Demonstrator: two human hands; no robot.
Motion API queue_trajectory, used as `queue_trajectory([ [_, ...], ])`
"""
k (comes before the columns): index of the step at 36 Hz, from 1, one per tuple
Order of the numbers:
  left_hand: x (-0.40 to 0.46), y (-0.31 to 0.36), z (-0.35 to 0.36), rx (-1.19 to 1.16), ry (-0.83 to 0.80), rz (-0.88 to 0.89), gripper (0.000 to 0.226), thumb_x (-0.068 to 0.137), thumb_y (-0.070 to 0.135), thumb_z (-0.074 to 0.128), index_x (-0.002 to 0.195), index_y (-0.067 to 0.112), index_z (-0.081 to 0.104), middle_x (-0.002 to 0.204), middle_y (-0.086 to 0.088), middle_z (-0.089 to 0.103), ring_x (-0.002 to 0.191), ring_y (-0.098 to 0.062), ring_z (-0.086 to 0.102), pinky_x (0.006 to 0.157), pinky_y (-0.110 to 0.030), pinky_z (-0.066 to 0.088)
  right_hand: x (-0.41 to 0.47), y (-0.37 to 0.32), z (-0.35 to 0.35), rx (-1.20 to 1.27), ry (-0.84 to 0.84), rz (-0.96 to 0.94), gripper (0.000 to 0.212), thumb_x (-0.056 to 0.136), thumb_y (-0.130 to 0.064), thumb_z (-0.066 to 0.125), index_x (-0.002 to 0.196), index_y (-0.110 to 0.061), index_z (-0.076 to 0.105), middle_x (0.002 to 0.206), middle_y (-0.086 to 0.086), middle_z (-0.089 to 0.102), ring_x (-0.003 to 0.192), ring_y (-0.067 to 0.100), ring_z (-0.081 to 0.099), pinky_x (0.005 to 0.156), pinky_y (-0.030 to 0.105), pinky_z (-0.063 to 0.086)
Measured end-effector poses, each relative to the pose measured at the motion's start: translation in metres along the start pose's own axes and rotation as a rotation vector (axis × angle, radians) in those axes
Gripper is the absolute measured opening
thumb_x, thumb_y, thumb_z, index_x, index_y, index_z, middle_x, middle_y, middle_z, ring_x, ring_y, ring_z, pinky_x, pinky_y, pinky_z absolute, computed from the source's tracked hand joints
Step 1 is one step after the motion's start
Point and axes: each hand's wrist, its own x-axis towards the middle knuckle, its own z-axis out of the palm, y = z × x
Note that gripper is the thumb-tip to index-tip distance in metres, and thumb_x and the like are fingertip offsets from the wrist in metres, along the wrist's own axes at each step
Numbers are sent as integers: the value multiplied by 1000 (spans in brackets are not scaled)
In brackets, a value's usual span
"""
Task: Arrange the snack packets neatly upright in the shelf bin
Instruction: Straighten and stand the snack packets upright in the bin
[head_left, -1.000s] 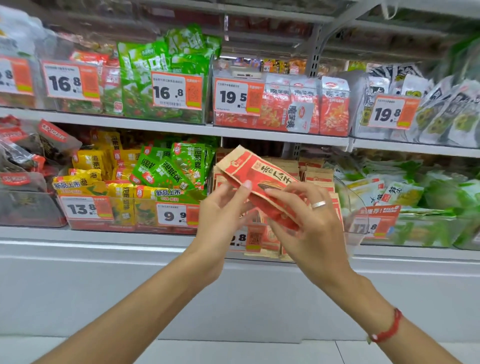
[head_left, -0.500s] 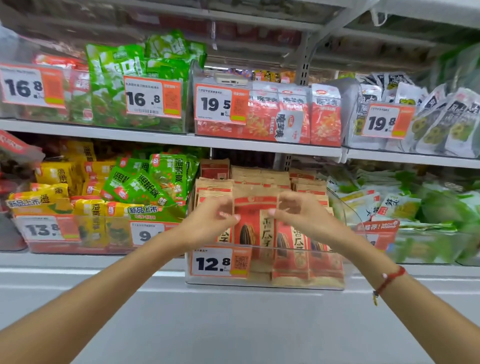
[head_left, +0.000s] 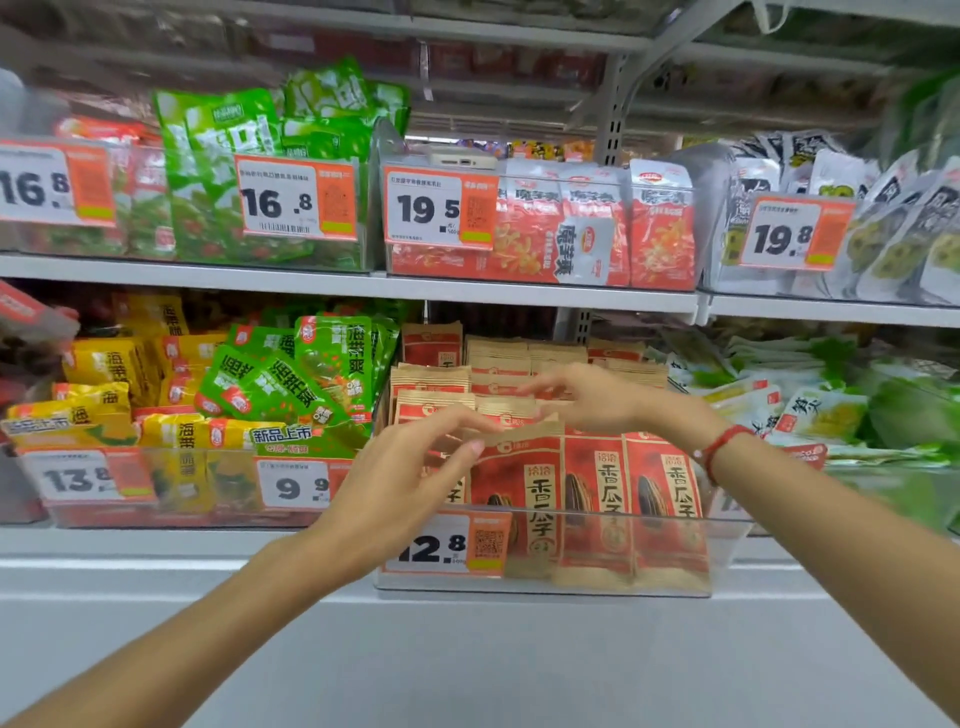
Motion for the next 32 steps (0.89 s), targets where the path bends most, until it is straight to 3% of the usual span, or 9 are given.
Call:
queue_trajectory([
  [2, -3, 0, -1, 7, -7, 8, 21, 95, 22, 57, 101, 41, 66, 96, 22, 70, 94, 0, 65, 80, -25, 53, 9, 2, 8, -70, -58, 27, 42, 96, -14, 51, 137, -22, 51, 147, 2, 45, 137, 21, 38, 109, 33, 31],
  [4, -5, 0, -2, -7, -24, -8, 22, 95, 22, 56, 103, 41, 66, 99, 23, 69, 96, 1, 64, 82, -26, 53, 12, 3, 11, -95, -30, 22, 41, 94, -16, 56, 134, -22, 54, 144, 1, 48, 133, 19, 43, 105, 32, 36],
  [7, -4, 1, -4, -6, -26, -15, 23, 96, 23, 56, 105, 42, 67, 100, 23, 69, 98, 2, 64, 85, -29, 53, 13, 2, 8, -48, 117, -25, 27, 85, -25, 72, 111, -20, 69, 115, -4, 67, 110, 14, 59, 93, 30, 47],
  [11, 1, 3, -3, 62, 27, -11, 26, 96, 22, 56, 104, 43, 68, 103, 26, 67, 97, 5, 61, 88, -27, 53, 11, -2, 0, 165, 165, -67, 9, 80, -25, 77, 85, -23, 70, 87, -4, 73, 83, 6, 68, 83, 28, 53],
  [15, 11, 4, 2, 176, 93, -28, 23, 95, 24, 57, 106, 41, 69, 106, 26, 66, 93, 7, 61, 84, -29, 55, 6, -7, -9, 229, 277, -112, 6, 84, -19, 73, 89, -17, 71, 87, -1, 73, 82, 6, 68, 82, 27, 54],
  [19, 24, 11, 11, 248, 129, -93, 20, 96, 29, 55, 108, 41, 67, 102, 22, 67, 91, 4, 63, 79, -32, 56, -9, -18, -24, 329, 443, -152, 4, 89, -18, 67, 91, -18, 70, 87, -2, 73, 83, 3, 67, 74, 14, 46],
  [25, 36, 18, 12, 135, 100, -214, 23, 95, 23, 58, 116, 31, 60, 104, 19, 64, 88, 1, 62, 63, -10, 42, -42, -34, -31, 249, 796, -192, 5, 92, -20, 63, 94, -24, 66, 89, -8, 68, 83, 3, 60, 76, 22, 47],
  [30, 30, 27, 1, 104, 48, -246, 24, 93, 17, 60, 110, 33, 61, 107, 20, 63, 94, -2, 62, 84, -33, 54, -74, -51, -33, 194, 1000, -296, 10, 91, -9, 63, 97, -16, 66, 90, -16, 58, 79, -7, 54, 74, 10, 43],
  [32, 24, 32, -7, 74, 42, -240, 27, 92, 15, 61, 107, 37, 59, 104, 23, 62, 98, -4, 63, 87, -37, 54, -89, -62, -35, 227, 1067, -336, 12, 91, -6, 61, 99, -15, 65, 89, -10, 60, 79, -1, 55, 75, 14, 45],
])
